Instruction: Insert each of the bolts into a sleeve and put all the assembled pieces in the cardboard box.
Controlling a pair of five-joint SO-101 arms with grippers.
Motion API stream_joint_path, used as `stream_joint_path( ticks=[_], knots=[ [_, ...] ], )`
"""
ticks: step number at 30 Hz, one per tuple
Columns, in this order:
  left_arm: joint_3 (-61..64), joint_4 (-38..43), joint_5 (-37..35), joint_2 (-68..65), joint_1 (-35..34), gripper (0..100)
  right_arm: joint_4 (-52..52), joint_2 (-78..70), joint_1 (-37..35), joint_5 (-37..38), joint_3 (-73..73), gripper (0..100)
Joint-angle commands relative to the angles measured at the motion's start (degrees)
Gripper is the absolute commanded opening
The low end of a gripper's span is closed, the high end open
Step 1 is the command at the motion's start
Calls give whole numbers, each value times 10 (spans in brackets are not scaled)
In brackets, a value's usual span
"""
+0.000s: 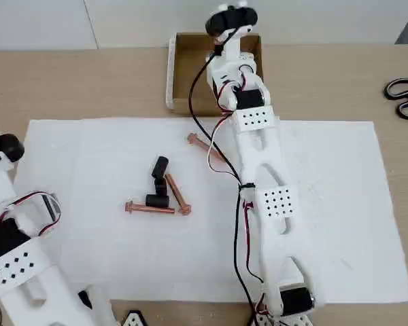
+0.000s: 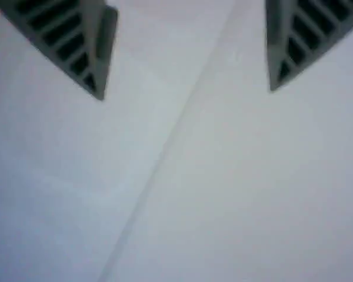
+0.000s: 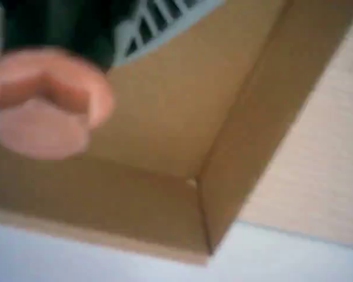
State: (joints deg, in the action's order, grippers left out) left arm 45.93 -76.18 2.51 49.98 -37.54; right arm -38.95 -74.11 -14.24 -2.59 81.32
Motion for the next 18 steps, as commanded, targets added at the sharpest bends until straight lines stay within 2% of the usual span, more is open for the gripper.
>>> stream_joint_path(
  ticks=[1, 8, 13, 18],
  knots=[
    [-1, -3, 0, 11, 2, 173, -8, 7, -4, 4, 51, 9],
    [-1, -3, 0, 11, 2, 173, -51, 6, -7, 4, 51, 205],
    [-1, -3, 0, 11, 2, 173, -53, 7, -7, 4, 83, 189],
    [-1, -3, -1, 11, 2, 173, -122, 10, -13, 4, 152, 166]
  ],
)
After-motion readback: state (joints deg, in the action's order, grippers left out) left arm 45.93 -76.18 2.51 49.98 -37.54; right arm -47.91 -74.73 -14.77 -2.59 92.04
